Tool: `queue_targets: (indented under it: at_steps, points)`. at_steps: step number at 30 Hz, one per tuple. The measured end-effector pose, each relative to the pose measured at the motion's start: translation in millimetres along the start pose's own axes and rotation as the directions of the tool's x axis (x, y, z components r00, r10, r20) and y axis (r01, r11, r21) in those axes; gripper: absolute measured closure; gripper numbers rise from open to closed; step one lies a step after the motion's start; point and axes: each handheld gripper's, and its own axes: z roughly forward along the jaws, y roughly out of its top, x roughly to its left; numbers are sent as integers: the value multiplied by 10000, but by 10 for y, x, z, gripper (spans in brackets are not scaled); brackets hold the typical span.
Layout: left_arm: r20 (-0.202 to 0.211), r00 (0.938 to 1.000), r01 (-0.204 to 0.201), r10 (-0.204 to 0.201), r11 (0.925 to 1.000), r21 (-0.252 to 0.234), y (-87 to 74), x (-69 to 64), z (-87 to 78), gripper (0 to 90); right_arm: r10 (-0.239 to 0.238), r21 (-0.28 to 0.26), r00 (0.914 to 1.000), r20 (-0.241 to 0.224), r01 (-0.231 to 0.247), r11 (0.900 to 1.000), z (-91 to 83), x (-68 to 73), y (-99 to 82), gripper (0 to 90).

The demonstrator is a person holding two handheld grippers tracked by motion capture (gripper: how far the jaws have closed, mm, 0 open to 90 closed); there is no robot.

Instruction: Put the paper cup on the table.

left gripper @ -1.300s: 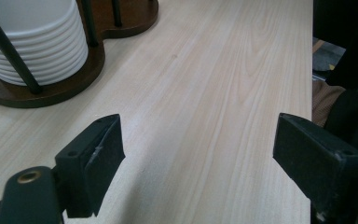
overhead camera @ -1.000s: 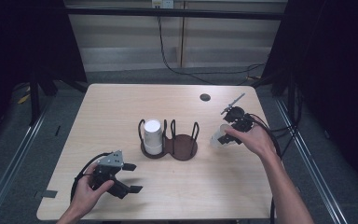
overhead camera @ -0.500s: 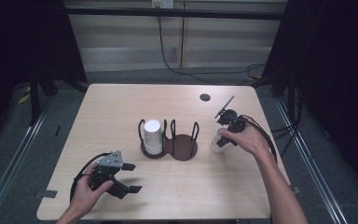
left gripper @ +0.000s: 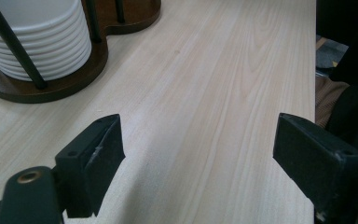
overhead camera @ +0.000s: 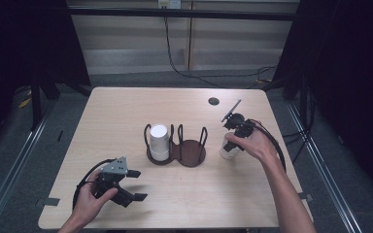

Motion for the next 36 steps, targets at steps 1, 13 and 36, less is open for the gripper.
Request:
queue_targets:
  at_steps: [1,13,36]
  points:
    - [9,10000,-13,13,10000,-3,0,-1,2,162,26,-9,10000,20,-26,10000,-2,2,2,206]
    - [7,10000,-44,44,10000,19,-2,-8,10,162,387,-819,9985,-383,-417,9958,-19,-6,-46,152]
    - [-50,10000,-55,55,10000,64,1,-12,8,163,1275,-3415,9852,-1143,-1595,9262,-322,-9,-244,167]
